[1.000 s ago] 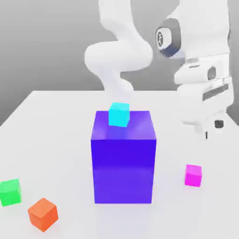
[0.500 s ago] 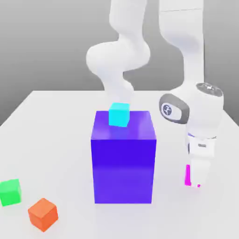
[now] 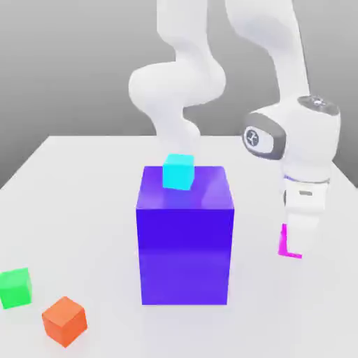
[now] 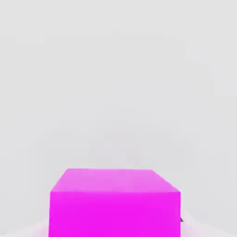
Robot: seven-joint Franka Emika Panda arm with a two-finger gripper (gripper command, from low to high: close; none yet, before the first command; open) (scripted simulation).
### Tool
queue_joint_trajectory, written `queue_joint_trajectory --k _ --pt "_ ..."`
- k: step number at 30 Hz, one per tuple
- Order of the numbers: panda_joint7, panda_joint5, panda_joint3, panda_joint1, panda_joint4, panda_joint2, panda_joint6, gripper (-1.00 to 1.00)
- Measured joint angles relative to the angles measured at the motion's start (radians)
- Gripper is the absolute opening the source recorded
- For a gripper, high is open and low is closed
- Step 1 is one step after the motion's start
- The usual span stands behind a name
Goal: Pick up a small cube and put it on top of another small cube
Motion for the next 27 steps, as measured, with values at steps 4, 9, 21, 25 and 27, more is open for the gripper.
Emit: queue_joint_trajectory --k 4,9,21,25,27 --pt "0.157 -0.099 -0.043 -0.037 0.035 0.003 0.016 -1.0" --pt "0.368 -0.128 -0.154 -0.153 0.113 0.04 -0.006 -1.0" --pt "0.538 0.04 -0.437 -0.453 0.253 0.1 -0.149 -1.0" --pt "0.545 0.126 -0.529 -0.569 0.29 0.11 -0.209 -1.0" --pt "0.549 0.168 -0.574 -0.626 0.309 0.113 -0.237 -1.0"
